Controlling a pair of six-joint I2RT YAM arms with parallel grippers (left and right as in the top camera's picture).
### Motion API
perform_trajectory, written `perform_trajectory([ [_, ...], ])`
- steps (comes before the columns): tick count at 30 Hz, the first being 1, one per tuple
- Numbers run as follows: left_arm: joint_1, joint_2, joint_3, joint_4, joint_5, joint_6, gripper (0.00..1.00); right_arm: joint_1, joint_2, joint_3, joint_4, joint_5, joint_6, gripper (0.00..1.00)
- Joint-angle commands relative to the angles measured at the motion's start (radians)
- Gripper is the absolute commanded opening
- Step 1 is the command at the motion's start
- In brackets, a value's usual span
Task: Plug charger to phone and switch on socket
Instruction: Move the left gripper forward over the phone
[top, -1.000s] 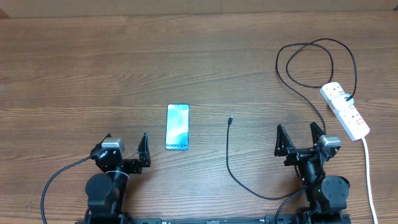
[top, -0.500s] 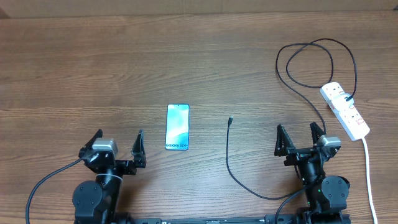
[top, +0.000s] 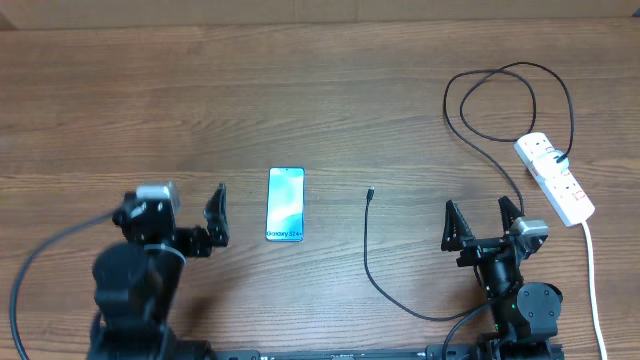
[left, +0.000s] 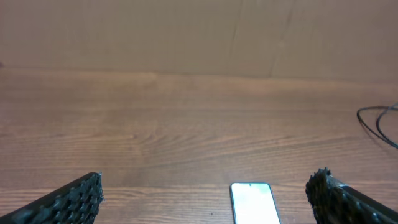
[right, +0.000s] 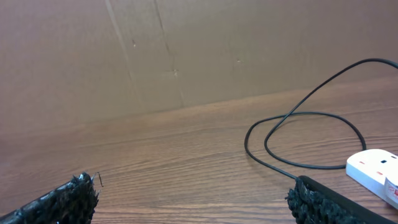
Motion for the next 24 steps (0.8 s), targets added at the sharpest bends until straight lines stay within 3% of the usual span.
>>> perform_trajectory([
  [1,0.005,0.136,0.156,-0.051,0.015,0.026,1.00,-0.001,-0.009,-0.011,0.003,0.010,-0.005,1.00],
  [7,-0.016,0.351,0.410,-0.223,0.065,-0.012,1.00,-0.001,-0.009,-0.011,0.003,0.010,-0.005,1.00],
  [13,-0.118,0.559,0.603,-0.369,0.063,-0.042,1.00,-0.001,-0.009,-0.011,0.003,0.010,-0.005,1.00],
  [24,-0.278,0.792,0.642,-0.405,0.064,-0.042,1.00,-0.001,-0.009,-0.011,0.003,0.010,-0.005,1.00],
])
